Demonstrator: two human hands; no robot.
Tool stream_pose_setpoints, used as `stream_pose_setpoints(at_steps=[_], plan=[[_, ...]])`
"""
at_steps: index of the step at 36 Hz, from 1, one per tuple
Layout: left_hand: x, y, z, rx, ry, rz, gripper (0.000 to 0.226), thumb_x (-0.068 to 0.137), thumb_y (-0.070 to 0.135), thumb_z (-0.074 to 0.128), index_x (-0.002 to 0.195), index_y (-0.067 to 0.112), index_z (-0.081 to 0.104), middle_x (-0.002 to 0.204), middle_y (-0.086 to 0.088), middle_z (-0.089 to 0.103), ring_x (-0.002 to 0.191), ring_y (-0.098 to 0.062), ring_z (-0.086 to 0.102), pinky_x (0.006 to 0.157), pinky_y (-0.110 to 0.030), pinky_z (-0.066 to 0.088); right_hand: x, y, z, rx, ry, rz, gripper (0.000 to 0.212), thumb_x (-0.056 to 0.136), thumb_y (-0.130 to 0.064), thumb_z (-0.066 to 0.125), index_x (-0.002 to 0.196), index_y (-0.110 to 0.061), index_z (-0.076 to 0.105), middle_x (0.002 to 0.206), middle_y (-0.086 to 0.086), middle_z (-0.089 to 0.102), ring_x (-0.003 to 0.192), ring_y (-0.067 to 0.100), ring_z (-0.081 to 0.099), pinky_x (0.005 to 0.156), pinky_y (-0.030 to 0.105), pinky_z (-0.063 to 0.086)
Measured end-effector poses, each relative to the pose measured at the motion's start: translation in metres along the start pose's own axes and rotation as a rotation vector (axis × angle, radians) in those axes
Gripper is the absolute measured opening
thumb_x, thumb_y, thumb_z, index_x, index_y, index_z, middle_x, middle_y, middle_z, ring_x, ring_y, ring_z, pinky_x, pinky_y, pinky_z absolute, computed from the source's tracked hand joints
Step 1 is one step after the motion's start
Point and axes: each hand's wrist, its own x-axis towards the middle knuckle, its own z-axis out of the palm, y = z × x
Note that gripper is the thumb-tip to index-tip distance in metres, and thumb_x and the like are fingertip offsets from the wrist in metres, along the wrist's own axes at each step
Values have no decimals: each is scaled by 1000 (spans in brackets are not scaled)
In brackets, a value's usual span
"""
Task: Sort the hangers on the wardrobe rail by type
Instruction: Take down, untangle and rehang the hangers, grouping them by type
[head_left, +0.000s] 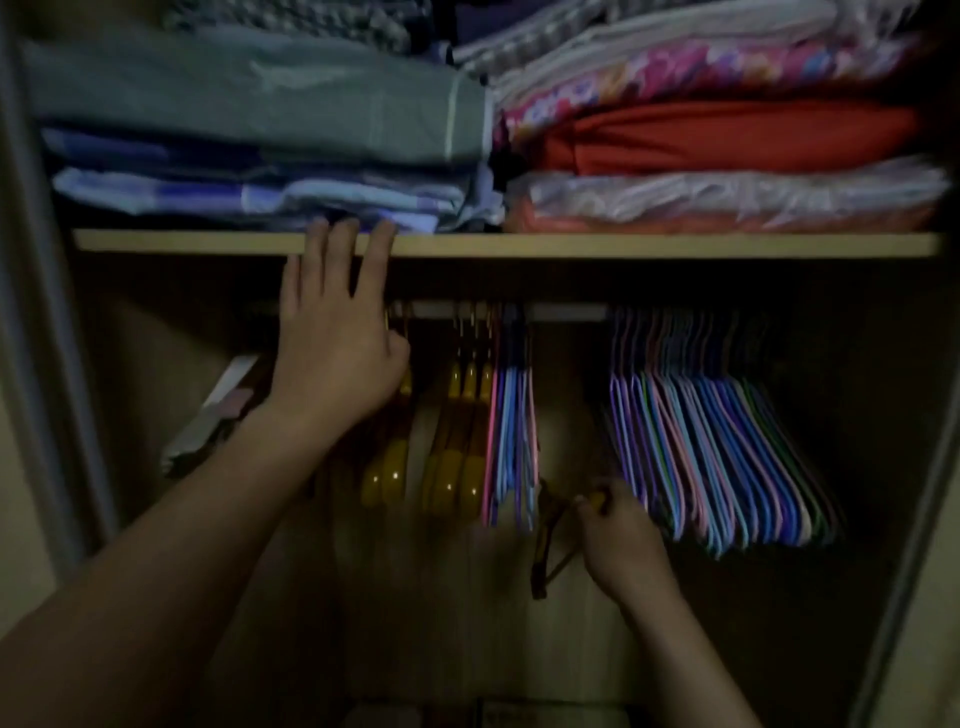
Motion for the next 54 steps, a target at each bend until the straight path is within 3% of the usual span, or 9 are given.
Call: stream_pose_setpoints(at_steps=[4,8,16,19,22,27,34,47,54], plan=[[-49,19,6,-269,-97,-96,87,89,29,62,158,33,10,167,-2,-1,154,-26,-4,123,-55,11,-45,49,17,9,-66,73,27,99,-26,55,122,-13,57,116,11,62,114,29,57,75,28,35],[-160,33,43,-591,-217,-177,58,89,36,56,144,20,46,148,-12,46,134,-30,46,107,-54,42,-72,90,25,-13,-159,172,26,100,-30,53,122,-19,59,120,7,64,112,28,59,76,26,37],[-361,21,63,-698,-1066,-647,52,86,47,61,131,22,61,134,6,54,129,-17,52,107,-26,40,-82,127,6,322,-216,257,17,100,-31,55,95,-17,63,80,8,75,71,24,63,68,36,48],[-383,-14,45,-672,-1072,-739,26,86,38,70,107,55,68,113,20,71,110,0,65,94,-22,52,-83,129,2,574,-239,282,22,101,-28,51,98,-8,58,88,23,73,69,24,63,64,32,50],[-378,-34,20,-765,-1082,-881,17,95,18,65,88,32,71,73,29,71,75,16,64,68,-3,45,-84,130,6,728,-303,315,23,102,-30,47,98,-10,57,90,20,74,79,23,68,68,30,55],[-361,-78,-34,-898,-1098,-947,46,79,41,74,103,2,72,90,-24,71,78,-23,69,67,-25,54,-79,135,26,1027,-371,406,26,94,-32,51,102,-9,61,92,21,72,82,24,71,73,34,59],[-305,-96,-106,-1120,-949,-859,42,78,34,85,106,5,74,88,-26,68,67,-30,60,61,-25,52,-79,142,56,1228,-462,493,26,96,-28,53,112,-11,65,95,14,71,81,19,72,69,32,61],[-179,-67,-175,-945,-859,-849,90,17,60,96,98,24,78,83,-26,70,49,-45,64,37,-27,46,-39,50,40,117,-41,-315,15,97,-15,57,97,-23,70,94,-2,70,91,16,63,74,28,41],[-124,-45,-173,-687,-827,-708,29,84,2,72,109,15,68,83,-19,73,58,-43,68,42,-26,43,-26,-68,9,-163,63,-873,16,98,-19,53,105,-20,68,100,-3,63,92,11,53,77,25,38]])
